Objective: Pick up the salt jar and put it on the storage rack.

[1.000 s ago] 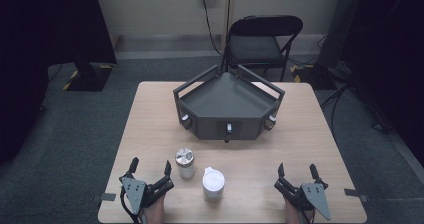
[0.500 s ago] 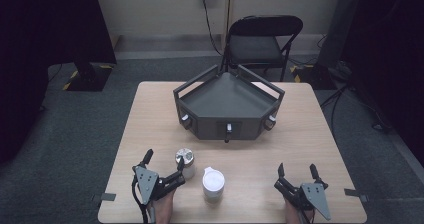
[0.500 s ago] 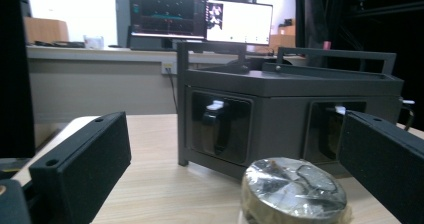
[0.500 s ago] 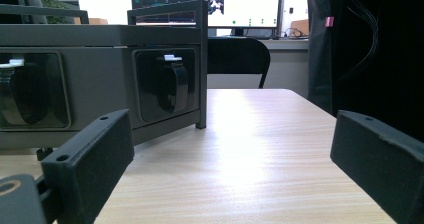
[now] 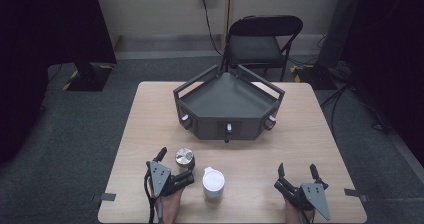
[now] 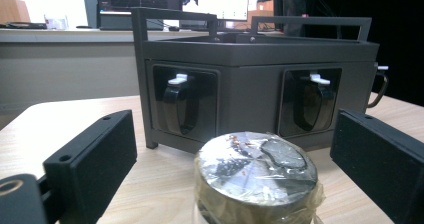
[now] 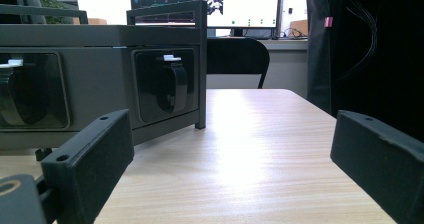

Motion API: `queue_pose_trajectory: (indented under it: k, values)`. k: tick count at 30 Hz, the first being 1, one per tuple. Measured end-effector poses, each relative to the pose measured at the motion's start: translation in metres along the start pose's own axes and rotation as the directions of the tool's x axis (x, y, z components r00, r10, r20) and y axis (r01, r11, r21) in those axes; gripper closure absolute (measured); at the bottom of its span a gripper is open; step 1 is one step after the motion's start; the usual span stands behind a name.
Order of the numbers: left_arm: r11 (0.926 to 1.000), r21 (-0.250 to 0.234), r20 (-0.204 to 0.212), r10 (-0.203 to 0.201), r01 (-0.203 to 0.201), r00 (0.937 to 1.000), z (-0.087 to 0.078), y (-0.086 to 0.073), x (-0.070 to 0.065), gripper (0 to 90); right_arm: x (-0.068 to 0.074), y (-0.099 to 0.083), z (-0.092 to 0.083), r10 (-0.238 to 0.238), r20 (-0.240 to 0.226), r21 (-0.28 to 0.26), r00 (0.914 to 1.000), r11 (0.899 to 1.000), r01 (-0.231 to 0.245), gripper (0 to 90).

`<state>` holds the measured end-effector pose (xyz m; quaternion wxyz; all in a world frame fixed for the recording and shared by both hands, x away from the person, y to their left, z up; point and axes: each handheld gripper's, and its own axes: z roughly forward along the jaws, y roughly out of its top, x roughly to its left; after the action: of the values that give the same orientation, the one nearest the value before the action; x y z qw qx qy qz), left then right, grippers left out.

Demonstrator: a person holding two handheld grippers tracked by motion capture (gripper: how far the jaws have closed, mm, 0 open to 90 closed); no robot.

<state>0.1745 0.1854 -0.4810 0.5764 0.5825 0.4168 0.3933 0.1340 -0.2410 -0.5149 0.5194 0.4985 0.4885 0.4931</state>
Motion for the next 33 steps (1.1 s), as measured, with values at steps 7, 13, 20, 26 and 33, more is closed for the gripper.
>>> queue_pose_trajectory:
  k: [7,13,20,26,33]
  values:
    - [0.9993,0.039,-0.001,0.003,-0.003,1.0000,0.007,-0.002,-0.004,11.3,0.000,0.000,0.000,0.000,-0.001,0.000,1.0000,1.000,0.000,2.1]
    - [0.9987,0.051,-0.018,0.000,0.001,0.9998,0.009,-0.008,-0.007,16.9,-0.001,0.000,0.000,-0.001,-0.003,-0.001,1.0000,1.000,0.001,2.1]
    - [0.9985,0.054,-0.021,0.006,-0.005,0.9998,0.008,-0.010,-0.009,24.3,-0.001,0.000,0.000,0.000,-0.004,0.000,1.0000,1.000,0.000,2.1]
    - [0.9985,0.051,-0.002,0.020,-0.020,0.9998,0.009,-0.010,-0.009,33.4,-0.001,0.000,0.000,-0.001,-0.004,0.000,1.0000,1.000,0.001,2.1]
    - [0.9995,0.029,-0.013,0.016,-0.015,0.9998,0.009,-0.016,-0.012,34.5,-0.001,0.000,0.000,0.000,-0.005,-0.001,1.0000,1.000,0.000,2.1]
